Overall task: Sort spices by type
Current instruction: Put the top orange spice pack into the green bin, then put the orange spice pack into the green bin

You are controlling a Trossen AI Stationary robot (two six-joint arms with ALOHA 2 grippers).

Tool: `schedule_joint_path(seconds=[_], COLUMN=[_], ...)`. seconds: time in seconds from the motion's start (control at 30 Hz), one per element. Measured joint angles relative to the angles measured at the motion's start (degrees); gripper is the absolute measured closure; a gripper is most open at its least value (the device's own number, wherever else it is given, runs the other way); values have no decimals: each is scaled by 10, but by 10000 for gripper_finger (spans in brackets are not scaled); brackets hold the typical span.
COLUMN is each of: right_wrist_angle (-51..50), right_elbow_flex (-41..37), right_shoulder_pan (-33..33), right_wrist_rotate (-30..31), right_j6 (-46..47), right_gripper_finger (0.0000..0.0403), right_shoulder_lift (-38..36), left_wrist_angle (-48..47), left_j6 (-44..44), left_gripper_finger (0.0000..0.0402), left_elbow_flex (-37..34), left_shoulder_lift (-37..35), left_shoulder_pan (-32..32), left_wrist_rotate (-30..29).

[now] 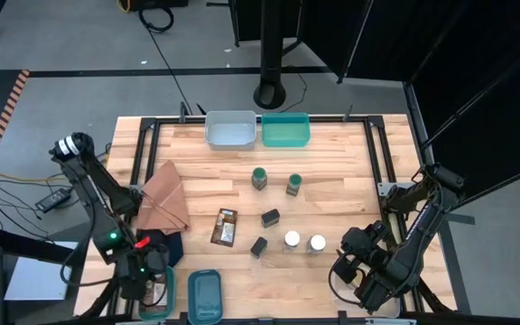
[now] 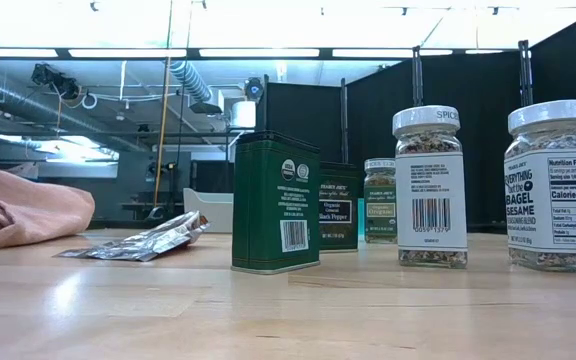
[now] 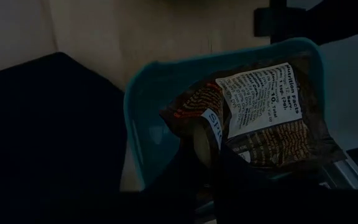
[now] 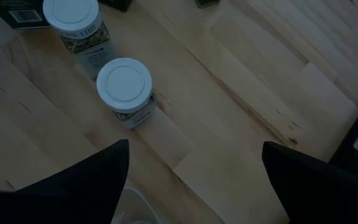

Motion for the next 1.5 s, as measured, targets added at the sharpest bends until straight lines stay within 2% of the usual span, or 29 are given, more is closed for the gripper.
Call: schedule_joint_path(seconds=[0.1,0.4,1.0,1.37,1.5], right_wrist_angle=[0,1,2,2,2], right_elbow_flex=[0,0,0,0,0], right_shoulder_pan=[0,0,1,1,1], right_wrist_rotate=[0,0,0,0,0], right_j6=[0,0,0,-22,-26], right_gripper_finger=[29,29,29,29,29], right_shoulder_lift=[0,0,0,0,0], left_wrist_angle=[0,-1,0,0,-1], left_j6=[0,-4,-3,-3,-9], left_gripper_finger=[378,325,269,178,153], left_elbow_flex=[0,0,0,0,0], left_shoulder_lift=[3,3,3,3,2], left_shoulder_pan=[0,0,0,0,18], left_wrist_rotate=[2,-2,31,59,58])
